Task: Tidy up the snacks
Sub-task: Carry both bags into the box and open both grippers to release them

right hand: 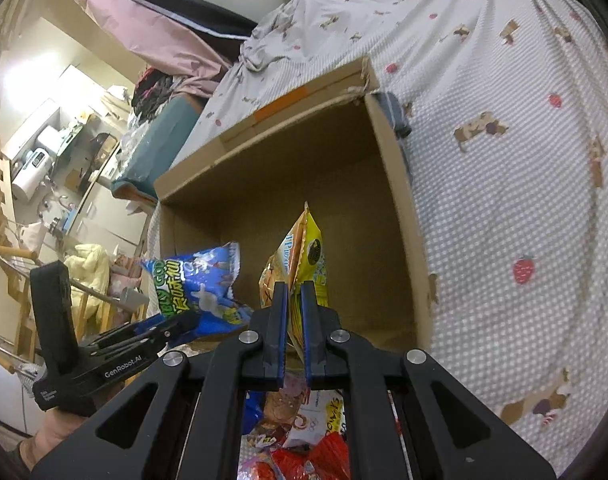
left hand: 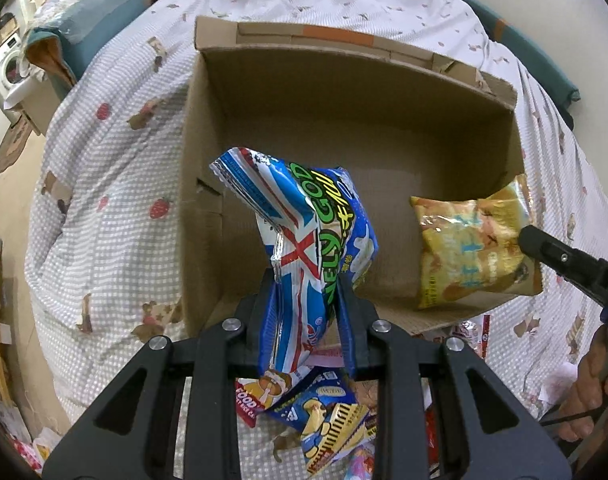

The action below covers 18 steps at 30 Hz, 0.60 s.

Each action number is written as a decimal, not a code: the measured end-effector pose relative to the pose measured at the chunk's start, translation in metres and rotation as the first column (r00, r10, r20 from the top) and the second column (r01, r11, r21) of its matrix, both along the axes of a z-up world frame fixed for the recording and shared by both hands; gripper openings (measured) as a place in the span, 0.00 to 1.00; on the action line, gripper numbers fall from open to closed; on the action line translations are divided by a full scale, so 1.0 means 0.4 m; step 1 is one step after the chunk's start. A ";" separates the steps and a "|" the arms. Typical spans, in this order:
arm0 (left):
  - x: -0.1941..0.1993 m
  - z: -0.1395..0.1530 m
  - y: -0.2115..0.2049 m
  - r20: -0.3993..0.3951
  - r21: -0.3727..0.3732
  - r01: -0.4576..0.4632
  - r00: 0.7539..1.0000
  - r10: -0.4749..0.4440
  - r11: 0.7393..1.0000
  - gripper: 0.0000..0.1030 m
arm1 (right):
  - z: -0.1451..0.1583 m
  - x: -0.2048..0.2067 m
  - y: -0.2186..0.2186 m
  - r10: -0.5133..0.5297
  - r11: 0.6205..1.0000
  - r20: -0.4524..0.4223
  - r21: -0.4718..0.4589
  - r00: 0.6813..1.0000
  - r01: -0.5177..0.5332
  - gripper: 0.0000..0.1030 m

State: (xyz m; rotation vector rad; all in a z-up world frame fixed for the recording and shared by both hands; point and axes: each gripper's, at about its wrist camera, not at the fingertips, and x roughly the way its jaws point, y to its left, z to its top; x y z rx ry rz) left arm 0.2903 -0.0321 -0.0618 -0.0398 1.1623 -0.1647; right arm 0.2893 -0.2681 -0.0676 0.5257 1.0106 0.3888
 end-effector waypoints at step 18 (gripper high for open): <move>0.010 -0.035 -0.014 -0.029 -0.002 0.026 0.999 -0.026 1.000 0.25 | -0.057 0.028 0.043 0.030 0.999 -0.059 -0.038 0.998 -0.032 0.06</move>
